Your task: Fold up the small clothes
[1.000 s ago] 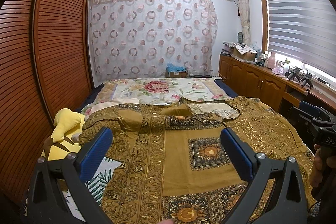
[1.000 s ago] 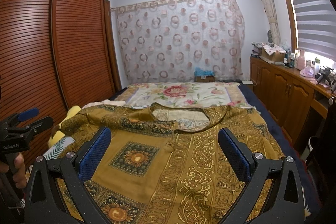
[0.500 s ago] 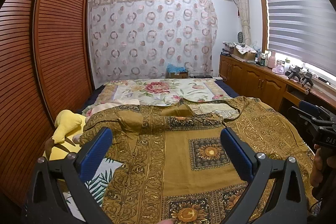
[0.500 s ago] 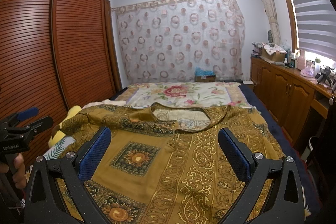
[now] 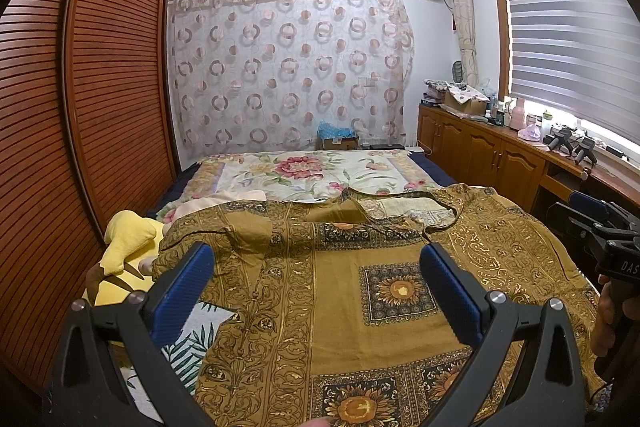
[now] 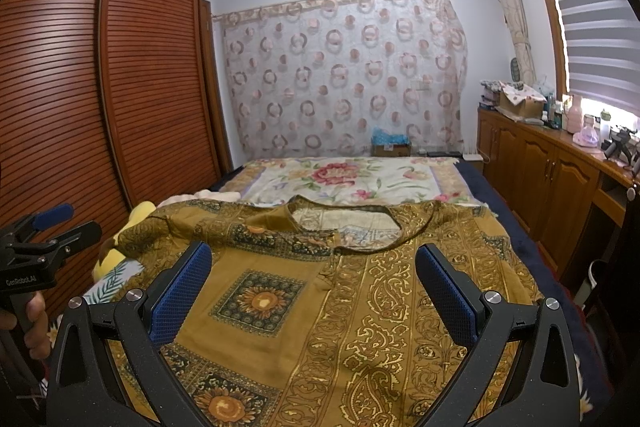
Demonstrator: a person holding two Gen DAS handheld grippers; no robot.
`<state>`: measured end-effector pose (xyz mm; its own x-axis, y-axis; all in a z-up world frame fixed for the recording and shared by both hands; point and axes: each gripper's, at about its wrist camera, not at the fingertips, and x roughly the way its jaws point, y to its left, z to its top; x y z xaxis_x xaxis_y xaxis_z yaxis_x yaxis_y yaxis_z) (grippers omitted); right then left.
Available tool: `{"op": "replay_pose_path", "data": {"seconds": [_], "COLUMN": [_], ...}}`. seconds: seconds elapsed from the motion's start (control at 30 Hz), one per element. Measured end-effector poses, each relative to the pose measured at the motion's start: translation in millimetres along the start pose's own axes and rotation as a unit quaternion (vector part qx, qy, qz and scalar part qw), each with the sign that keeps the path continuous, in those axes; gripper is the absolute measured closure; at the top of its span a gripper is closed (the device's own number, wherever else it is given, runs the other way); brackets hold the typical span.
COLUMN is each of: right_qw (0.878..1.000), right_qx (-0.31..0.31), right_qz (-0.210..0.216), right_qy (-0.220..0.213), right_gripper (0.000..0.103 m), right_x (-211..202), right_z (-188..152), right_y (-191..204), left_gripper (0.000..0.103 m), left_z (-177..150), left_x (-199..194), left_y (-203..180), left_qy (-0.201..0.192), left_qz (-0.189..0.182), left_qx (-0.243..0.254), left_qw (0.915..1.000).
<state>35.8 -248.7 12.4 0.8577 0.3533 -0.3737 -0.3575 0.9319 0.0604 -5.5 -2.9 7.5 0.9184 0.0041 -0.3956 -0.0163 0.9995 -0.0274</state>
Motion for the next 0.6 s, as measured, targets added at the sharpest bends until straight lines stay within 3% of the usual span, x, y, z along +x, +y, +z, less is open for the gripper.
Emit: {"op": "replay_pose_path", "data": {"seconds": [0.6], "right_qw": [1.0], "right_qx": [0.0], "right_qz": [0.0], "right_qy": [0.001], "right_gripper": [0.0], "right_x": [0.2], "right_z": [-0.3], "right_y": [-0.2], "left_gripper": [0.0], "left_z": [2.7], "left_x": [-2.7], "left_y": [-2.5], "left_qy": [-0.002], "left_qz": [-0.001], "left_qx": [0.003], "left_qw": [1.0]}}
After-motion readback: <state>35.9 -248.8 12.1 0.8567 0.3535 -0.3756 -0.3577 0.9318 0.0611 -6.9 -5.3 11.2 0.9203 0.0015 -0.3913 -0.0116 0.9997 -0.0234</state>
